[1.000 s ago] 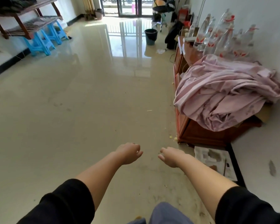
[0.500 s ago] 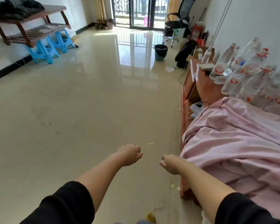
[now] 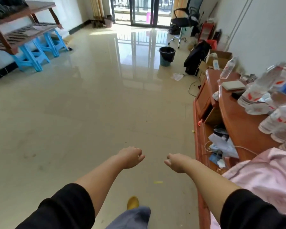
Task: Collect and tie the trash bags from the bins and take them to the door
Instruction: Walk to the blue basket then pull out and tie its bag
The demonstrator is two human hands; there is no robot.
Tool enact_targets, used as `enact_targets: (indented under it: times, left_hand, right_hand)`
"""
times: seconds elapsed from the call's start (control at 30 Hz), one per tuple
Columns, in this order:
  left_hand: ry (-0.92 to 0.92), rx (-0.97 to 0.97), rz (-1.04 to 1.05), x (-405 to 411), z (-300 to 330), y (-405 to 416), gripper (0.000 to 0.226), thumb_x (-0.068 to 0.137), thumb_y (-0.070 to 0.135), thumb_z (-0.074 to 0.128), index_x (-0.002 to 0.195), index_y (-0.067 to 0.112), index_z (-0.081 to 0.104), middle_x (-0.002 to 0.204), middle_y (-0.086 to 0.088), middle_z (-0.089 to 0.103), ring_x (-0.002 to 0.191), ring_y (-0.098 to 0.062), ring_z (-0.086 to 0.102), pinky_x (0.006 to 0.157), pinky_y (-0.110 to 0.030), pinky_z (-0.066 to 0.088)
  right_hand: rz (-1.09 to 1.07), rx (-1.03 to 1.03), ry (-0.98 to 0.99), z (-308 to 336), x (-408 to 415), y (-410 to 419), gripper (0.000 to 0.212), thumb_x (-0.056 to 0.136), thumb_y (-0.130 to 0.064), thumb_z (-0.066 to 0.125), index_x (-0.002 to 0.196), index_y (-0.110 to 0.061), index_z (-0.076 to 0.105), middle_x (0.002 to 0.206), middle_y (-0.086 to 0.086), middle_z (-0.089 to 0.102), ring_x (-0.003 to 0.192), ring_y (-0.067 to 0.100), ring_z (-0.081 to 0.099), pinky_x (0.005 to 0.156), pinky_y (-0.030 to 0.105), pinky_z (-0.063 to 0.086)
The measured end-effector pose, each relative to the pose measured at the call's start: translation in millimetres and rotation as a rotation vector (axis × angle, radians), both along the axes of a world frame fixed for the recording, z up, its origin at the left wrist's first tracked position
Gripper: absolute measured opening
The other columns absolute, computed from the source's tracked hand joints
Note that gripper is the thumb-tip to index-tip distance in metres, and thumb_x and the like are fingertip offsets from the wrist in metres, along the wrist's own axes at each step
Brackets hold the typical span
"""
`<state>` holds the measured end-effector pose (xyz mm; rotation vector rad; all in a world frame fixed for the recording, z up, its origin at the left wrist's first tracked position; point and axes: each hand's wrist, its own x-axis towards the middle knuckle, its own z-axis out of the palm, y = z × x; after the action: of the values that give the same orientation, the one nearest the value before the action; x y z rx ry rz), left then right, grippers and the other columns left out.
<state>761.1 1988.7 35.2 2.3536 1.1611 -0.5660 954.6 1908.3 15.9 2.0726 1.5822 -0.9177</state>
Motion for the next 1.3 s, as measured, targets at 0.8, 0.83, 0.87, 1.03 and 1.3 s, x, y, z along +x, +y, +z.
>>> enact_targets:
  times: [0.8, 0.83, 0.87, 1.03, 1.3]
  left_hand:
    - [-0.017, -0.029, 0.004, 301, 1, 575, 0.045, 0.100, 0.044, 0.028, 0.121, 0.014, 0.053, 0.123, -0.009, 0.058, 0.112, -0.029, 0.055, 0.089, -0.038, 0.044]
    - [-0.013, -0.029, 0.009, 309, 0, 597, 0.045, 0.100, 0.044, 0.028, 0.122, 0.014, 0.053, 0.123, -0.009, 0.058, 0.112, -0.029, 0.055, 0.089, -0.038, 0.044]
    - [-0.006, -0.029, 0.016, 316, -3, 620, 0.045, 0.100, 0.044, 0.028, 0.122, 0.013, 0.053, 0.124, -0.010, 0.058, 0.113, -0.029, 0.055, 0.089, -0.037, 0.044]
    - [0.005, -0.011, 0.007, 349, -17, 756, 0.045, 0.100, 0.043, 0.029, 0.122, 0.011, 0.053, 0.124, -0.012, 0.058, 0.113, -0.030, 0.055, 0.088, -0.036, 0.043]
    - [0.064, 0.034, -0.044, 386, 6, 995, 0.045, 0.100, 0.043, 0.028, 0.124, 0.013, 0.051, 0.126, -0.011, 0.058, 0.114, -0.029, 0.055, 0.090, -0.035, 0.043]
  right_hand:
    - [0.021, -0.050, -0.079, 14, 327, 564, 0.045, 0.100, -0.036, 0.028, 0.129, -0.007, 0.047, 0.134, 0.015, 0.052, 0.120, 0.032, 0.051, 0.095, 0.037, 0.041]
    - [0.036, -0.057, -0.077, 13, 336, 588, 0.045, 0.100, -0.036, 0.028, 0.129, -0.006, 0.048, 0.134, 0.015, 0.052, 0.120, 0.032, 0.052, 0.095, 0.037, 0.042]
    - [0.047, -0.057, -0.073, 12, 342, 611, 0.046, 0.100, -0.036, 0.028, 0.128, -0.006, 0.049, 0.133, 0.015, 0.053, 0.119, 0.032, 0.052, 0.095, 0.037, 0.042]
    - [0.052, -0.046, -0.071, -4, 377, 746, 0.046, 0.100, -0.036, 0.028, 0.125, -0.005, 0.051, 0.133, 0.016, 0.054, 0.120, 0.032, 0.052, 0.096, 0.037, 0.042]
    - [-0.019, 0.033, -0.004, 11, 404, 967, 0.046, 0.102, -0.031, 0.028, 0.121, 0.001, 0.054, 0.130, 0.021, 0.055, 0.119, 0.034, 0.053, 0.093, 0.033, 0.042]
